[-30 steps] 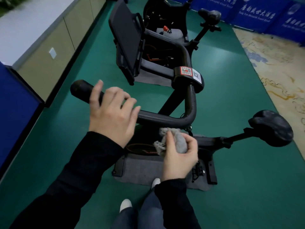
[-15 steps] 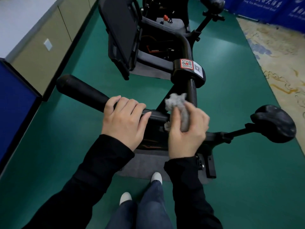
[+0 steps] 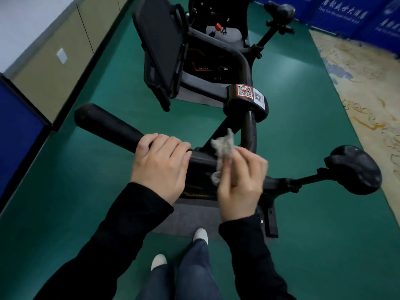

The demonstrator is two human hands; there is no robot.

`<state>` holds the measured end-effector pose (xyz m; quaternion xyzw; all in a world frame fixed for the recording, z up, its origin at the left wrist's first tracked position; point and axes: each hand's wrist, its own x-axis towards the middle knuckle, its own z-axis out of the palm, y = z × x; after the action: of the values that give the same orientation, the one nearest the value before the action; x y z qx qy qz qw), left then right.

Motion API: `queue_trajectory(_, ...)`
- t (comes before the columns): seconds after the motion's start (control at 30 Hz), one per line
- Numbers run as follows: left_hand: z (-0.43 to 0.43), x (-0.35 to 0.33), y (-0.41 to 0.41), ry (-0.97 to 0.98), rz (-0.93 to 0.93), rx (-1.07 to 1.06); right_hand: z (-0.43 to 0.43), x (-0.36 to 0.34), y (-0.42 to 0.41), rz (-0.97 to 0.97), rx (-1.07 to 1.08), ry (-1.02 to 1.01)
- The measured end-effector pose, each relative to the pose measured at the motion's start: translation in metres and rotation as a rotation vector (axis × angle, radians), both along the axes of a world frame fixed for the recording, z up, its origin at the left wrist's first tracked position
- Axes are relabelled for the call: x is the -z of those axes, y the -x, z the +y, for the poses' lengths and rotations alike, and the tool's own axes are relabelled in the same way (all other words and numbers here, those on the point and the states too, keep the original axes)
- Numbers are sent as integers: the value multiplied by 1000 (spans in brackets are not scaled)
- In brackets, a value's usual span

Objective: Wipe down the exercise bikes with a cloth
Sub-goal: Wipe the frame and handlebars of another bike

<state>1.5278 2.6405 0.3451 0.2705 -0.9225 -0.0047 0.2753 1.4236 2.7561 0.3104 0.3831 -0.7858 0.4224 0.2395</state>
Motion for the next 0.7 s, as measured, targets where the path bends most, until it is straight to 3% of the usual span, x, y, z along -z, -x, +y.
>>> queue_trajectory(0.1, 0, 0, 0, -8, 8, -3, -4, 0, -5, -97, 78, 73)
queue_trajectory(0.27, 0, 0, -1, -1, 2, 5, 1, -3, -2, -86, 9, 36)
queue_trajectory(0.4, 2, -1, -1, 0, -1, -14, 11, -10, 17, -159, 111, 70)
queue_trajectory(0.6, 8, -3, 4, -6, 2, -62, 17, -5, 20, -102, -75, 30)
queue_trajectory(0.7, 15, -4, 9, -19, 26, -51, 14, -5, 41, -278, 64, 164)
